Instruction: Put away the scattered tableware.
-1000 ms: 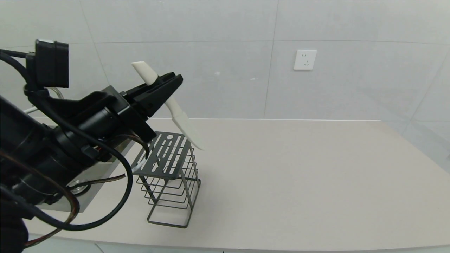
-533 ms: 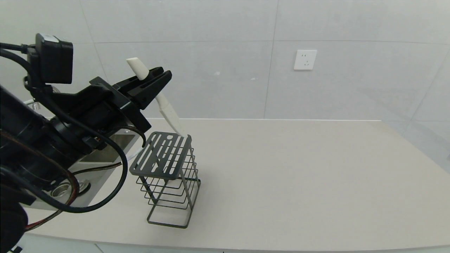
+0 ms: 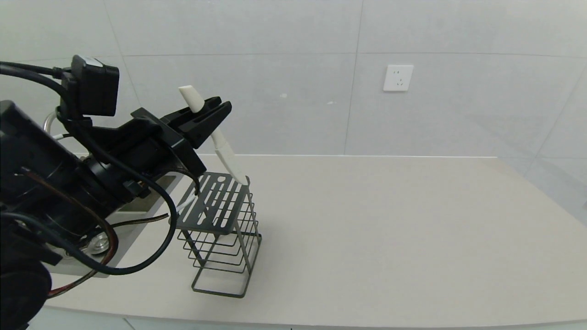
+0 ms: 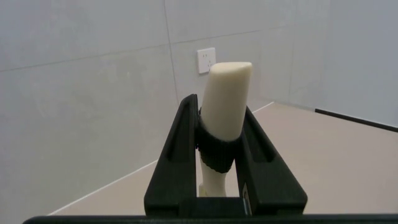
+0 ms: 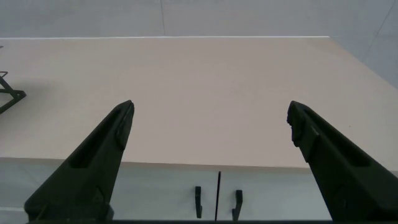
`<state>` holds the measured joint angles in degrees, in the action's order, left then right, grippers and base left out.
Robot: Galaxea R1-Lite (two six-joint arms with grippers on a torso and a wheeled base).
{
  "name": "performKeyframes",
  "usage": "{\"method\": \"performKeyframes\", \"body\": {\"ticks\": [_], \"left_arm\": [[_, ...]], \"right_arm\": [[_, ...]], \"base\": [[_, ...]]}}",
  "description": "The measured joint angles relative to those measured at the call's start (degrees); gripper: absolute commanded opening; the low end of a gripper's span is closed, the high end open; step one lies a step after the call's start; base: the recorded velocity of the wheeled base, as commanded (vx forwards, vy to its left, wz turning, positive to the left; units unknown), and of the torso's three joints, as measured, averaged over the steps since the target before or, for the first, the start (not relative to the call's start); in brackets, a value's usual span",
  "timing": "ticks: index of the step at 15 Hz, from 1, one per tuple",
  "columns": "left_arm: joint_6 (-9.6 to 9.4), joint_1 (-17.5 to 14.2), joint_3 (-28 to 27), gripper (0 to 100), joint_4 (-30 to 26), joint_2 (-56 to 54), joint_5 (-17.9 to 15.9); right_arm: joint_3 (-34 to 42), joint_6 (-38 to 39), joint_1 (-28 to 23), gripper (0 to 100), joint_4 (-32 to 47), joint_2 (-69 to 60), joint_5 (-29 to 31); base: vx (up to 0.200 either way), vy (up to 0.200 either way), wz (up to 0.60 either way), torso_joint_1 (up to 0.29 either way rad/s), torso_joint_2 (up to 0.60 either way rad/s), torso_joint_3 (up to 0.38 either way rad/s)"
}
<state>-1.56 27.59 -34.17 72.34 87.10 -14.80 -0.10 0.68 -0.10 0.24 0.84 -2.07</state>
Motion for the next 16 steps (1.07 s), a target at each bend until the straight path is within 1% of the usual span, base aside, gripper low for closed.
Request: {"method": "performKeyframes", "body": {"ticks": [3, 8, 11, 12, 13, 14, 15, 16], "left_arm": [[-0.43, -0.26, 0.13, 0, -0.17, 0.27, 0.02], [-0.44, -0.35, 0.88, 0, -0.30, -0.11, 0.02], [-0.71, -1.00, 0.99, 0, -0.33, 0.05, -0.04], [-1.26, -1.66, 0.99, 0, -0.28, 0.07, -0.24], [-2.65, -2.71, 0.96, 0, -0.30, 0.05, -0.94], [-3.52, -3.84, 0.85, 0, -0.33, 0.07, -2.22], [-4.32, -5.22, 0.85, 0, -0.33, 0.13, -4.35], [-4.64, -6.12, 0.88, 0, -0.30, 0.24, -5.73]], "right_arm": [[0.00, 0.00, 0.00, 100, 0.02, 0.01, 0.00], [0.00, 0.02, 0.00, 100, 0.02, 0.04, 0.05], [0.00, 0.02, 0.00, 100, 0.02, 0.04, 0.00], [0.00, 0.00, 0.00, 100, 0.02, 0.06, 0.02], [0.00, 0.02, 0.00, 100, 0.02, 0.06, 0.05], [0.00, 0.02, 0.00, 100, 0.02, 0.06, 0.05], [0.00, 0.02, 0.00, 100, 0.02, 0.06, 0.05], [0.00, 0.00, 0.00, 100, 0.00, 0.06, 0.05]], "base": [[0.000, 0.000, 0.00, 0.000, 0.00, 0.000], [0.000, 0.000, 0.00, 0.000, 0.00, 0.000], [0.000, 0.000, 0.00, 0.000, 0.00, 0.000], [0.000, 0.000, 0.00, 0.000, 0.00, 0.000], [0.000, 0.000, 0.00, 0.000, 0.00, 0.000], [0.000, 0.000, 0.00, 0.000, 0.00, 0.000], [0.000, 0.000, 0.00, 0.000, 0.00, 0.000], [0.000, 0.000, 0.00, 0.000, 0.00, 0.000]]}}
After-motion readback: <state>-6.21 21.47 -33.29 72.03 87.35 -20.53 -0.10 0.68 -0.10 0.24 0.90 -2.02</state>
